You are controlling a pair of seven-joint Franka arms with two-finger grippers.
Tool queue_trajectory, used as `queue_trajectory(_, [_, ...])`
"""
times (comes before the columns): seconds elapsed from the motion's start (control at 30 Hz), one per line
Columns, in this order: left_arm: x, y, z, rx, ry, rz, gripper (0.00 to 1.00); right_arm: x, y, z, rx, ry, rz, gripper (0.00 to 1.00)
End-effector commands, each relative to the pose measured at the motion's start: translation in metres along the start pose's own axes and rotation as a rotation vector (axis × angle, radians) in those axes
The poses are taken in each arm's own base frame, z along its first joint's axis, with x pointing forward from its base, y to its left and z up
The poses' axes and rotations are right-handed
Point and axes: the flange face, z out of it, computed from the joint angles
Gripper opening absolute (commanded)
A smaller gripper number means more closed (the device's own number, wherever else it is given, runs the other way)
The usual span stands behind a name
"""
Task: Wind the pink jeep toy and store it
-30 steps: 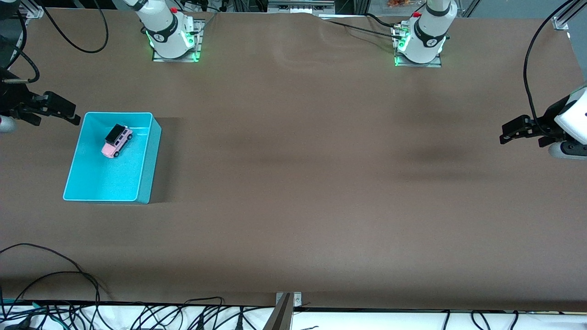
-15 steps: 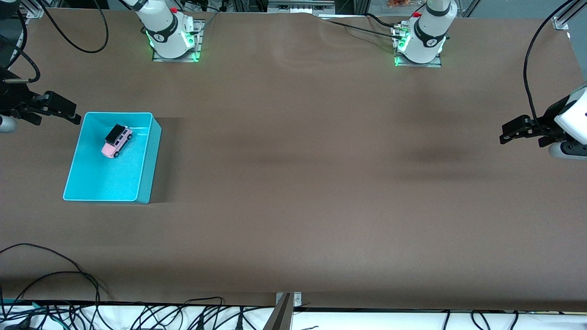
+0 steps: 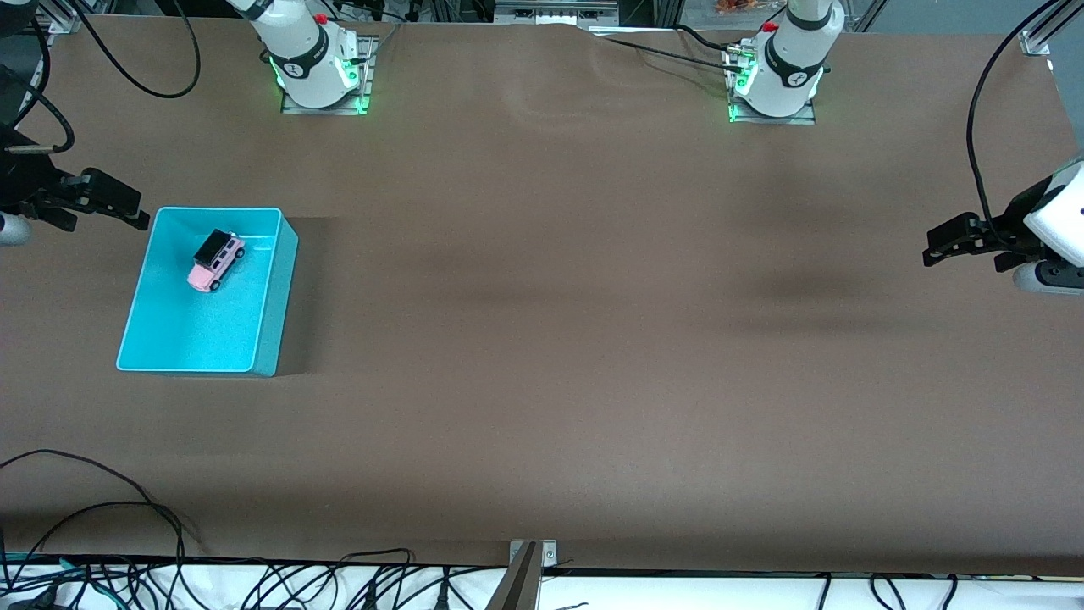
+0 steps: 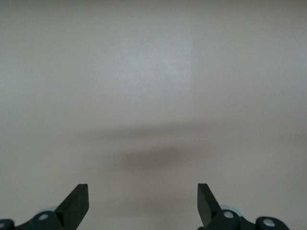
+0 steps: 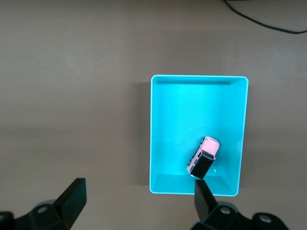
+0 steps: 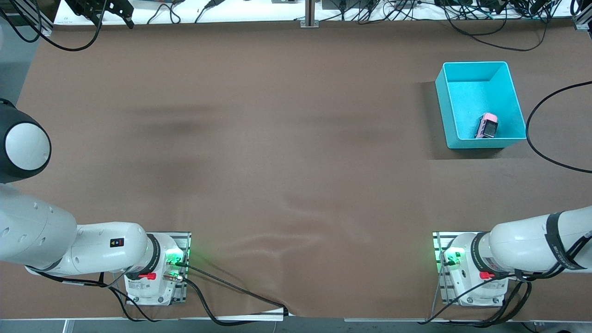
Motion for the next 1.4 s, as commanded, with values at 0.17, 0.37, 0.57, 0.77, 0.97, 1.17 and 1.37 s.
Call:
queue_trajectory(0.17, [-0.0037,0.0015,-0.0075,-0.027,0.01,0.017,1.0,-0.0021,-0.0005,-0.0084,-0.008,-0.001,-0.006,1.0])
queue_trajectory(0.37, [-0.0037,0.0015,-0.0075,-0.027,0.01,0.018,1.0,-0.0021,-0.0011,-0.0077,-0.009,-0.002,-0.006,1.0])
queue_trajectory(0.57, [-0.0035,0.0039,-0.0075,-0.024,0.01,0.023,1.0,-0.0021,-0.0004,-0.0077,-0.008,-0.002,-0.006,1.0])
queue_trajectory(0.77, [-0.0037,0.0012,-0.0075,-0.024,0.01,0.018,1.0,-0.0022,0.0013,-0.0078,-0.008,-0.002,-0.003,1.0])
queue_trajectory(0.97, [-0.0008,0.0028,-0.0025,-0.019,0.005,0.023,1.0,-0.0022,0.0013,-0.0078,-0.008,-0.002,-0.003,1.0])
queue_trajectory(1.17, [0.0017,0.003,-0.007,-0.011,0.038,0.025,1.0,-0.0021,0.0004,-0.0078,-0.008,-0.002,-0.004,1.0])
queue_trajectory(1.37, [0.0007,0.0022,-0.0087,-0.01,0.039,0.023,1.0,-0.0022,0.0013,-0.0078,-0.008,-0.002,-0.003,1.0])
